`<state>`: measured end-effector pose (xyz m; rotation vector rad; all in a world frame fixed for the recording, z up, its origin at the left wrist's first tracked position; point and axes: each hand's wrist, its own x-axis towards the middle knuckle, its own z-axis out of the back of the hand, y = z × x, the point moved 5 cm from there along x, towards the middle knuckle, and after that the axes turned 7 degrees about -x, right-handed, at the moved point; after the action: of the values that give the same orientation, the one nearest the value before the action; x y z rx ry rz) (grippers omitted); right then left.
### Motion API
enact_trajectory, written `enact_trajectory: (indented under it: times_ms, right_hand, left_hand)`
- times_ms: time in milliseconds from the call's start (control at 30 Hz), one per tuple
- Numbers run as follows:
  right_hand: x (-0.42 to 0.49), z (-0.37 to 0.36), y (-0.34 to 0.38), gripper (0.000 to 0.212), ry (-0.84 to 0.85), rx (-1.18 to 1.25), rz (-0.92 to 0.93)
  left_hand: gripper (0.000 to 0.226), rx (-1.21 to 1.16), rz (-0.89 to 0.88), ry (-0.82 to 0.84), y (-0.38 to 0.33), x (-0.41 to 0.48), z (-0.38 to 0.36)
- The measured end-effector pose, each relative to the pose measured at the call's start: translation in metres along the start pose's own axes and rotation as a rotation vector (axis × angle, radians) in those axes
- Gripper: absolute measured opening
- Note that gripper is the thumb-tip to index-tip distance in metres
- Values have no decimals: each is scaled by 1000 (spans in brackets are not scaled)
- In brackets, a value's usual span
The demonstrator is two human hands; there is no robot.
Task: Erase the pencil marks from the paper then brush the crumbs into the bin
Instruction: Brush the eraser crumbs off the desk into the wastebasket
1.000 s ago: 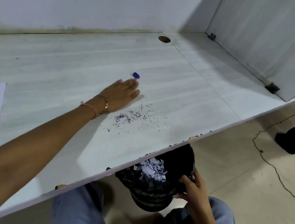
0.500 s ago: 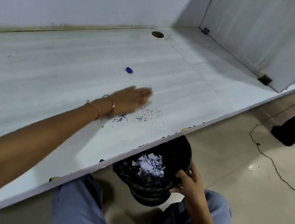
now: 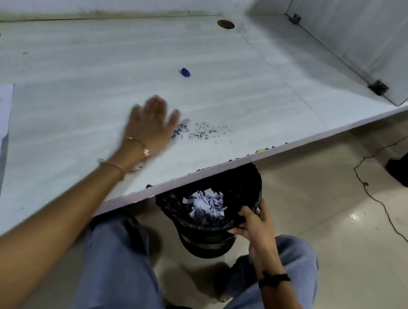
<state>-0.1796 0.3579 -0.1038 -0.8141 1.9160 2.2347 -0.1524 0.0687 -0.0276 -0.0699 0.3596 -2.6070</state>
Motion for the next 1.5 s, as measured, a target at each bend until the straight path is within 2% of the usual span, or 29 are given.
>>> enact_trajectory:
  times_ms: [67, 133, 167, 233, 300, 367, 433, 533, 600, 700, 767, 833, 900, 967, 1033, 1200, 1267, 1333, 1400, 1500]
  right_hand:
    - [0, -2, -1, 42, -7, 3, 2]
    - [-1, -2, 0, 44, -5, 3, 7]
    - [-2, -1, 0, 44, -5, 5, 6]
    - [-2, 1, 0, 46, -2, 9, -1]
    - [-3, 2, 0, 47, 7, 10, 4]
    - [-4, 3, -2, 48, 9, 6, 10]
    - [-5, 4, -3, 47, 13, -10, 14]
    - [-6, 2, -5, 47, 14, -17, 25]
    - [-8, 1, -5, 46, 11, -25, 30]
    - [-11, 2, -9, 45, -1, -18, 31]
    - [-12, 5, -9, 44, -7, -22, 36]
    - [-12, 10, -11, 44, -15, -19, 29]
    - [-12, 12, -12, 44, -14, -9, 20]
    - [-12, 12, -12, 45, -15, -3, 19]
    - [-12, 12, -10, 45, -19, 0, 26]
    - [-10, 14, -6, 44, -27, 9, 34]
    - [-11, 15, -3, 42, -23, 18, 49]
    - [-11, 17, -3, 43, -25, 22, 48]
    - [-10, 22, -3, 44, -42, 21, 35]
    - [-7, 28, -4, 46, -61, 10, 23]
  left_hand:
    - [100, -76, -106, 21, -47, -16, -4]
    - [102, -240, -85, 98, -67, -34, -3]
    - [100, -291, -32, 67, -54, -33, -2]
    - [92, -216, 76, -22, 10, -10, -15]
    - [84, -150, 199, 27, 92, 20, -44]
    - [71, -135, 285, -26, 115, 20, -42]
    - [69, -115, 248, -88, 59, -16, -7]
    - [76, -159, 109, -124, -9, -28, -5]
    - [79, -239, 9, -66, -48, -31, -21]
    - [74, -252, -232, 114, -110, -60, -35]
    - [78, -344, -319, 111, -119, -71, -28]
    - [82, -352, -259, -31, -93, -62, -7]
    - [76, -315, -86, -125, -50, -43, 7]
    - [76, -244, 114, -52, -11, -28, 3]
    - [79, -95, 150, 3, -9, -21, -11]
    - [75, -69, -190, 70, -95, -46, -35]
    - [73, -101, -368, 180, -123, -78, -44]
    - [72, -194, -453, 232, -130, -93, -40]
    - [70, -280, -407, 105, -113, -68, -21]
    - [70, -240, -140, 17, -63, -3, -8]
